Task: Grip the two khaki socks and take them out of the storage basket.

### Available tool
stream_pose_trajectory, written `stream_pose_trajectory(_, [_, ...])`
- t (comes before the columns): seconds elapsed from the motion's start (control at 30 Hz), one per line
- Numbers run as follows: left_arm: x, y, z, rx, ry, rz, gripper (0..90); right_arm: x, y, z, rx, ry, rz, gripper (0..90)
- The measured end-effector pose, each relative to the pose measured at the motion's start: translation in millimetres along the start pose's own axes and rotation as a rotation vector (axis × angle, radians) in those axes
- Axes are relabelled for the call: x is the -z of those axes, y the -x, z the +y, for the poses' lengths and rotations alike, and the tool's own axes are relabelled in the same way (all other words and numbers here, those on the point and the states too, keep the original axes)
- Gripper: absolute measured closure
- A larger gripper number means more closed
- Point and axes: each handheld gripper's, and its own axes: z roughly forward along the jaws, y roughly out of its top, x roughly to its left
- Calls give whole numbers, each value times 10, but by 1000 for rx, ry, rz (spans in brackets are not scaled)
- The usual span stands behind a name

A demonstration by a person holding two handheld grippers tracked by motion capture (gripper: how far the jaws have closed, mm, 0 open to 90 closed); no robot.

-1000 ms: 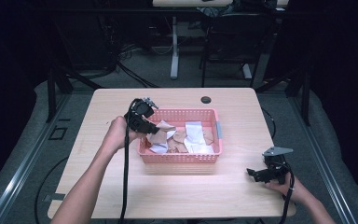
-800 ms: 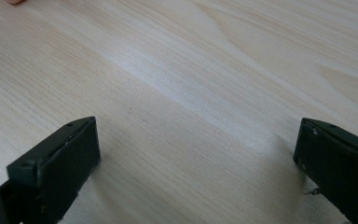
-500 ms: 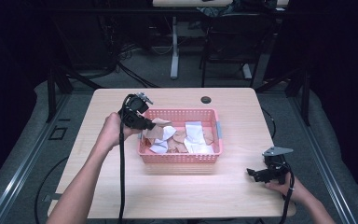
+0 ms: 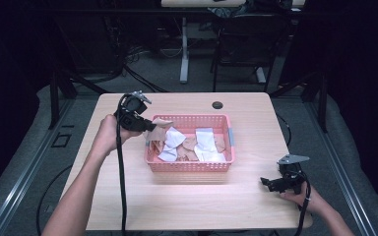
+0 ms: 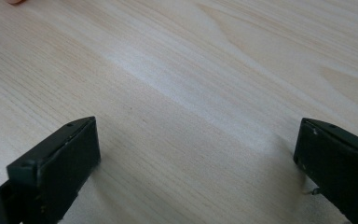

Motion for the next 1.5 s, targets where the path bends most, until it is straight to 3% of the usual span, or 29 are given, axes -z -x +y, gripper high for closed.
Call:
stream_pose_trajectory(0.53, [227, -214, -195, 53, 19, 55, 826, 1, -1, 0, -2, -2, 0, 0])
stream_pose_trajectory(0.87, [320, -391, -371, 111, 32, 87, 826, 0, 1, 0, 0, 0, 0, 0])
stream_pose_trajectory(1.5, [310, -721, -706, 227, 39, 149, 825, 1, -1, 0, -2, -1, 0, 0])
